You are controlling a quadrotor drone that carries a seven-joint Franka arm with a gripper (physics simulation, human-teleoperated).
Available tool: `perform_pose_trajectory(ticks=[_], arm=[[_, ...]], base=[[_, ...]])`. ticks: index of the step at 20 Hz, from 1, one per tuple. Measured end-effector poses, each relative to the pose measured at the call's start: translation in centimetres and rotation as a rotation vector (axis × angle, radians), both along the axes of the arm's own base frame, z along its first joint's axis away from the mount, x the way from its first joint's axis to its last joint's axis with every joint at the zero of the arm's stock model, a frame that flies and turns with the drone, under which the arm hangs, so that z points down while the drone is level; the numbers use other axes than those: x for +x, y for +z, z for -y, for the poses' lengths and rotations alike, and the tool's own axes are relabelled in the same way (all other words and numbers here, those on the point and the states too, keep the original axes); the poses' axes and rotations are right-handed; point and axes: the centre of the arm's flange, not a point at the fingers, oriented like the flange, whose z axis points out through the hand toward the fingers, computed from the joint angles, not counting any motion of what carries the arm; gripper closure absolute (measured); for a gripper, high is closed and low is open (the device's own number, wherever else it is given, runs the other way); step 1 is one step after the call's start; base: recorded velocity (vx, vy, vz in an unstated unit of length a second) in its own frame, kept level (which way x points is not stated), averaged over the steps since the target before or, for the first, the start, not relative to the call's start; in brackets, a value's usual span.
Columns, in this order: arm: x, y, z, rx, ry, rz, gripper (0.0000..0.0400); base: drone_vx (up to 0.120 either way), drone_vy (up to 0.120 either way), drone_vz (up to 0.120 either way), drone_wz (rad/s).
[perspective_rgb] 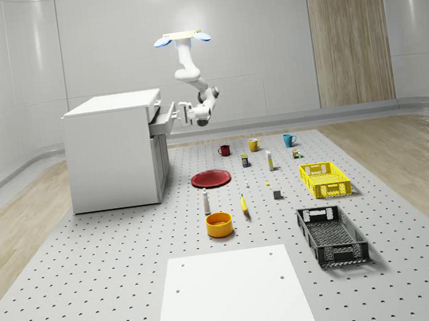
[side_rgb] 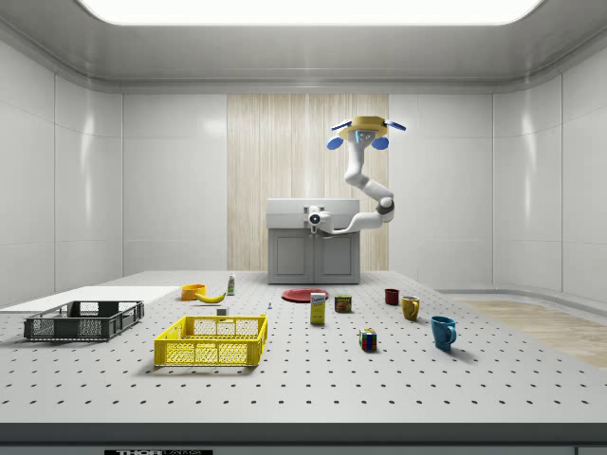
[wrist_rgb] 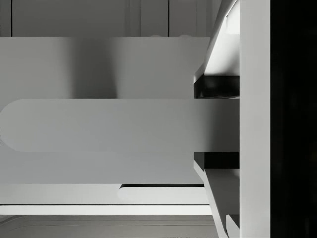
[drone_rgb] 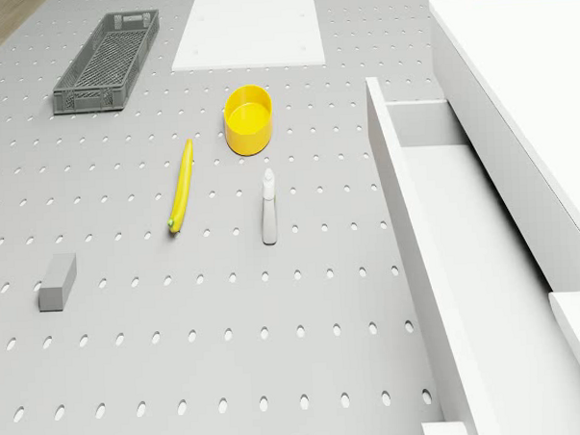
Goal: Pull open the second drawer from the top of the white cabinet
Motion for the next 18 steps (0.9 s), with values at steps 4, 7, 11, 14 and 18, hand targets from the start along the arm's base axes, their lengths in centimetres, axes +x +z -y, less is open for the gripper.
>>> perform_pose_trajectory(ticks=[4,7,11,14,18], arm=[[0.0,0.0,1.5,0.000,0.000,0.003,0.0278],[0.0,0.0,2.9,0.000,0.000,0.004,0.0278],[-0.1,0.2,4.2,-0.006,0.000,-0.017,0.0260],[-0.1,0.1,4.7,-0.004,0.000,-0.003,0.0269],[0.0,0.1,5.0,-0.002,0.000,0.003,0.0274]], base=[[0.000,0.000,0.000,0.000],[0.000,0.000,0.000,0.000],[0.000,0.000,0.000,0.000],[0.000,0.000,0.000,0.000],[0.000,0.000,0.000,0.000]])
